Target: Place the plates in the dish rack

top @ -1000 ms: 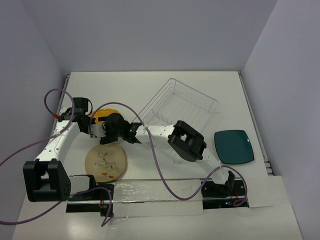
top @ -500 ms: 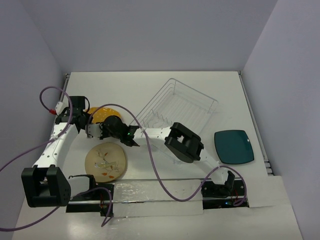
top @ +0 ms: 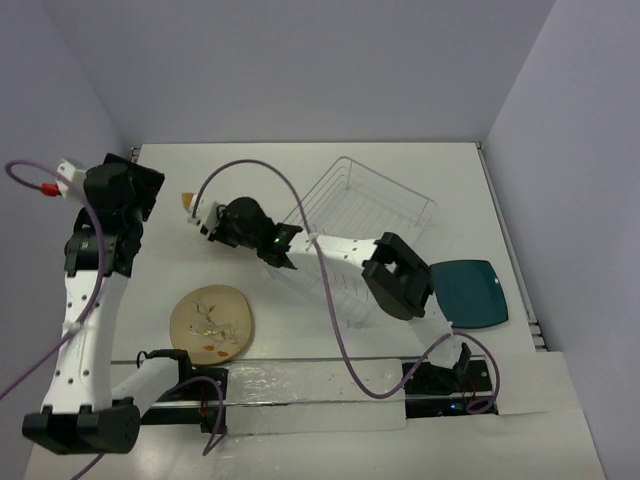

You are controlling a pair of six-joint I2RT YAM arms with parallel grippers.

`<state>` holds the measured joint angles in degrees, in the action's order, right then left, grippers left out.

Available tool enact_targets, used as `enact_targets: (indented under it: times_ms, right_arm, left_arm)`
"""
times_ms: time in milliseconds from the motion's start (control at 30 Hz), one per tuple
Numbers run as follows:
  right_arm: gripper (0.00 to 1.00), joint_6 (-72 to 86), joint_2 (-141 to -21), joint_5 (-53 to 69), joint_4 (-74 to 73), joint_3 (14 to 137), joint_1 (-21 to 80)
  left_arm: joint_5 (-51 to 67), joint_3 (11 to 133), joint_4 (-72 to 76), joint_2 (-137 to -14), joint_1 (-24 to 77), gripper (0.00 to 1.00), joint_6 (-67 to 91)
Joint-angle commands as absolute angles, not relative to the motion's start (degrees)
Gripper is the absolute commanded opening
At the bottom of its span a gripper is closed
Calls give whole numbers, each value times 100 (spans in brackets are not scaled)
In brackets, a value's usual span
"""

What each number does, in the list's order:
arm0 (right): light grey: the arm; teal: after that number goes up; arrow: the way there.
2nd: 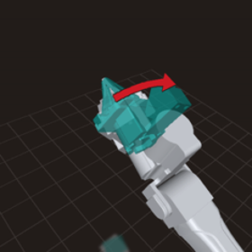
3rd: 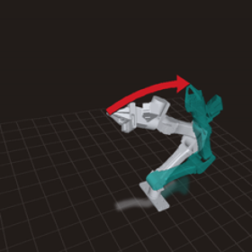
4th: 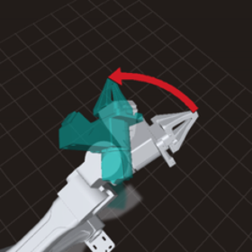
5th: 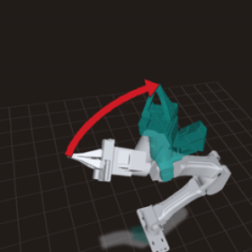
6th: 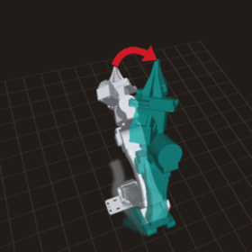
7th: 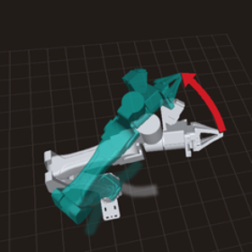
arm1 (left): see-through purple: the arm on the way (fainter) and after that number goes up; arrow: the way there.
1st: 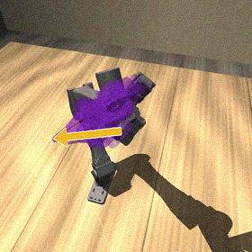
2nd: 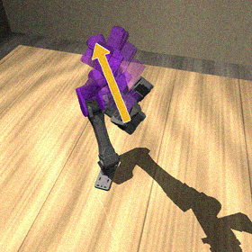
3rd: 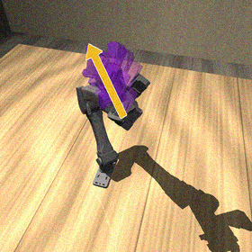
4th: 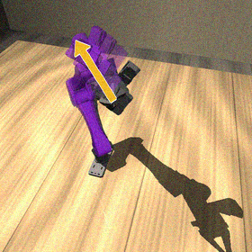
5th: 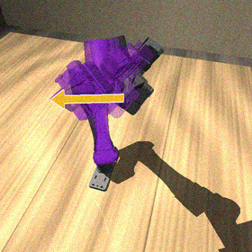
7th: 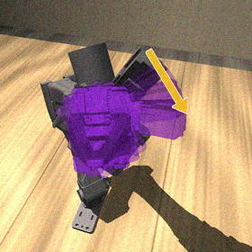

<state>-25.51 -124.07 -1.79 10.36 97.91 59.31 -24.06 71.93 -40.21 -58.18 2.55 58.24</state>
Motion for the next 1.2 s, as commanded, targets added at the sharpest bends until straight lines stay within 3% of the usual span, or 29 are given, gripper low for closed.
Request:
enact_targets:
  times_ms: [0, 200, 567, 767, 1167]
  right_arm:
    - [0, -790, -10546, -254, 1784, 9509, 5308]
    - [0, 1373, -8883, 380, 1999, 8220, 4573]
    - [0, 4292, -6690, -991, 793, 6557, 4239]
    - [0, 5703, -6279, -1771, 563, 5811, 4275]
    - [0, 6368, -6968, -2413, 127, 6057, 4317]
  left_arm:
    - [-3015, 7084, -3990, -5309, 281, 99, 5625]
    - [-3077, 6551, -3636, -5165, 281, 99, 5671]
    - [-2874, 6328, -3357, -6063, 272, 99, 6010]
    - [-2560, 6033, -2879, -6341, 273, 99, 6025]
    - [-2543, 6253, -3244, -6745, 274, 99, 6073]
